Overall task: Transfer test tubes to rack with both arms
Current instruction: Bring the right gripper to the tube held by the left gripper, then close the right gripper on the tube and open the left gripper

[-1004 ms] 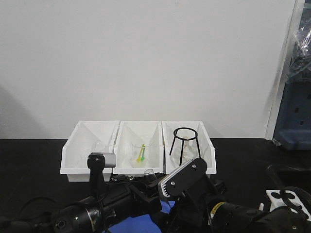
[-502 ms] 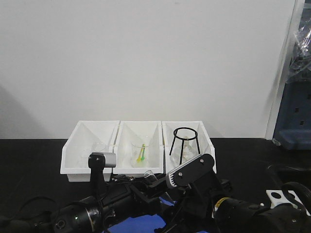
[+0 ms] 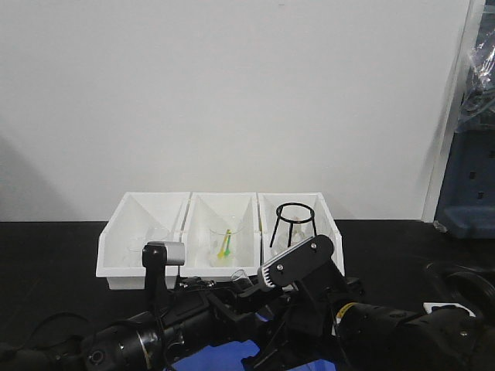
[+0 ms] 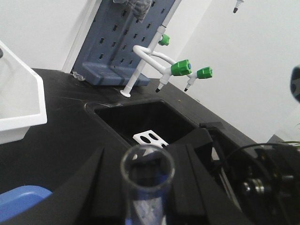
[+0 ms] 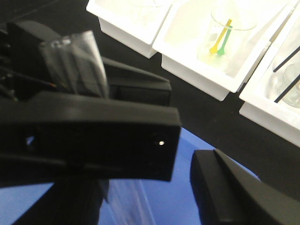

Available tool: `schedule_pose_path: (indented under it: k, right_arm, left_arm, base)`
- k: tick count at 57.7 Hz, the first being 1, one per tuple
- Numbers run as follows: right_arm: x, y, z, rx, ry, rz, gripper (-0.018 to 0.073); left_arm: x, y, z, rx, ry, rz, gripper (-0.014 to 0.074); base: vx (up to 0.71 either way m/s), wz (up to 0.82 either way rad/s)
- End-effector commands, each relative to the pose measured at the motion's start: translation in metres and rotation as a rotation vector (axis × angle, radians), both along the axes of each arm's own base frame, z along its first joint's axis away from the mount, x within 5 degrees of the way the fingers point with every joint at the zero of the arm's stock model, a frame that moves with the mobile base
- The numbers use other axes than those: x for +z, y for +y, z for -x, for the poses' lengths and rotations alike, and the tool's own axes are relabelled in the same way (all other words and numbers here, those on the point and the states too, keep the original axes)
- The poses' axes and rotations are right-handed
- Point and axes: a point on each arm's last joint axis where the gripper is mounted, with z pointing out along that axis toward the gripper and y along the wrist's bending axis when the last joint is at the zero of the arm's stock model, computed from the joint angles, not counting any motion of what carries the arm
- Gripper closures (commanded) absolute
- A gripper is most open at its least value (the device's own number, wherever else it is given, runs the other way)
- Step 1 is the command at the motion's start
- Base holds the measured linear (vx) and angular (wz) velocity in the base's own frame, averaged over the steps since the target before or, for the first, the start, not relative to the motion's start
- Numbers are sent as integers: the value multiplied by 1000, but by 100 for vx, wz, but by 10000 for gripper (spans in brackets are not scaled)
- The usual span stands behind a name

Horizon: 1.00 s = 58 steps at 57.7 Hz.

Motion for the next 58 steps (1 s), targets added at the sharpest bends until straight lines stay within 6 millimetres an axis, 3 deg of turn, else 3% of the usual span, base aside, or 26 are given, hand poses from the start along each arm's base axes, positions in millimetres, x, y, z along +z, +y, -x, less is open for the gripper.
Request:
schedule_pose_path:
  k: [1, 26, 43, 58]
  right_arm:
    - [28, -2, -3, -8, -114, -53, 167]
    - [24, -3, -1, -2, -64, -28, 365]
    - [28, -2, -3, -9, -112, -55, 575]
    - [30, -2, -4, -12, -128, -64, 571]
  left_arm:
    - [32, 0, 4, -24, -85, 128, 601]
    - [30, -3, 8, -79, -114, 81, 601]
    - [30, -3, 9, -80, -116, 84, 601]
    - [30, -3, 9, -80, -117, 84, 584]
  base:
    - [0, 0]
    - [0, 0]
    - [0, 0]
    - [0, 0]
